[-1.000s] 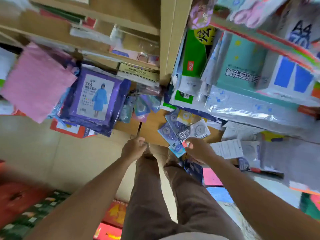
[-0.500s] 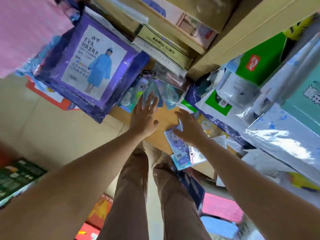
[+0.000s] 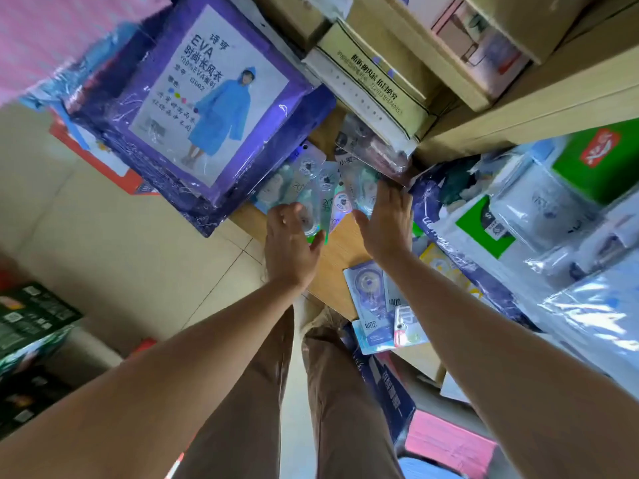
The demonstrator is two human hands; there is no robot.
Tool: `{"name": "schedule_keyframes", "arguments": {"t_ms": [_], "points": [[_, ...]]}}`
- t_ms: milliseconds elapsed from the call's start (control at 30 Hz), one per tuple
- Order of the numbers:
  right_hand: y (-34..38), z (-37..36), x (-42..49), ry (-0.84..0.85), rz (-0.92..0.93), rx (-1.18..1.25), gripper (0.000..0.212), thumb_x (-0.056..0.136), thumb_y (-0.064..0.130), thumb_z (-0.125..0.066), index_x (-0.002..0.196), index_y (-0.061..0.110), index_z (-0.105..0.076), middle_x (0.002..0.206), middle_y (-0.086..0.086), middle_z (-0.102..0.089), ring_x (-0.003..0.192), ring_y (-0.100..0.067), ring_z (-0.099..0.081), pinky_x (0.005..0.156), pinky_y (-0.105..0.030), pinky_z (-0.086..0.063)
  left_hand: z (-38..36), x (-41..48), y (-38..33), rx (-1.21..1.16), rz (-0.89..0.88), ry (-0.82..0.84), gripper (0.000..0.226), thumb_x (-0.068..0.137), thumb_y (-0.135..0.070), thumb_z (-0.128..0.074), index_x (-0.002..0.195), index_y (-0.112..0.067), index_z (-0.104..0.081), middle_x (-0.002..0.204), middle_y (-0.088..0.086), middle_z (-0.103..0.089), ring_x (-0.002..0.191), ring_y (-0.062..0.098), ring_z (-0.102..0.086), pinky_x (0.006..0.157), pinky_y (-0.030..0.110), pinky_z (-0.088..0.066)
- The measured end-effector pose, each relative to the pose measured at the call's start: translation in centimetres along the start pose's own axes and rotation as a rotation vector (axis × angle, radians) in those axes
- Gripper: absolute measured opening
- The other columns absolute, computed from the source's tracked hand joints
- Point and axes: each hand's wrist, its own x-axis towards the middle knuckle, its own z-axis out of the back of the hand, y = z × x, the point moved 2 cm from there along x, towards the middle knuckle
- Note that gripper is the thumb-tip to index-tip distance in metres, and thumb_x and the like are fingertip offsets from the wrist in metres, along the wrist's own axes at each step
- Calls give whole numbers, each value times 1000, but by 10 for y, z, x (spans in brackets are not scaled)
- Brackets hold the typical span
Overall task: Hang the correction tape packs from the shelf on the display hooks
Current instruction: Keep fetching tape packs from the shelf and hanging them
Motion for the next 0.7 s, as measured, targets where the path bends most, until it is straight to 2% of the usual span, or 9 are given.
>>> {"name": "schedule_keyframes", "arguments": {"t_ms": [133, 267, 333, 433, 500, 633, 700], "points": [[1, -4, -4, 27, 1, -41, 68, 80, 34, -78, 134, 6, -48, 128, -15, -56, 123, -39, -45, 92, -49, -44, -1, 2, -5, 78, 124, -12, 68, 83, -42, -78, 131, -3, -51, 131, 20, -51, 116, 38, -54, 92, 48, -52], [2, -9, -14, -7, 7, -10, 60, 66, 34, -84, 112, 3, -62, 107, -15, -65, 104, -38, -54, 84, -47, -49, 1, 6, -3, 27, 174, 2, 64, 78, -39, -83, 123, -3, -55, 128, 19, -52, 112, 40, -56, 85, 52, -55], [4, -10, -23, -46, -3, 22, 60, 61, 33, -80, 111, 3, -64, 103, -13, -65, 97, -37, -55, 83, -46, -49, 7, 5, -3, -16, 187, -11, 61, 73, -36, -85, 118, -5, -57, 126, 16, -53, 109, 39, -59, 80, 49, -56], [4, -10, -40, -139, -19, 60, 58, 59, 33, -75, 109, 5, -65, 100, -13, -63, 94, -36, -54, 81, -45, -49, 17, 2, -2, -122, 238, 16, 61, 68, -34, -86, 115, -10, -57, 129, 10, -50, 103, 34, -62, 74, 37, -50], [4, -9, -53, -143, -51, 89, 61, 60, 34, -74, 113, 7, -64, 104, -12, -61, 97, -36, -52, 82, -44, -46, 23, 0, 2, -175, 247, 43, 61, 65, -30, -87, 115, -11, -57, 129, 8, -49, 98, 31, -63, 74, 32, -46], [-8, -10, -73, -143, -67, 174, 61, 62, 29, -72, 117, 4, -62, 107, -16, -57, 98, -38, -52, 85, -46, -48, 35, -6, 9, -311, 240, 57, 55, 64, -21, -87, 111, -13, -62, 118, -3, -49, 92, 22, -62, 80, 35, -54], [-13, -10, -78, -132, -68, 207, 59, 62, 25, -75, 115, 3, -63, 110, -17, -55, 99, -38, -53, 85, -45, -50, 39, -9, 11, -316, 248, 74, 51, 66, -20, -88, 110, -16, -63, 116, -5, -50, 87, 17, -60, 78, 26, -52]]}}
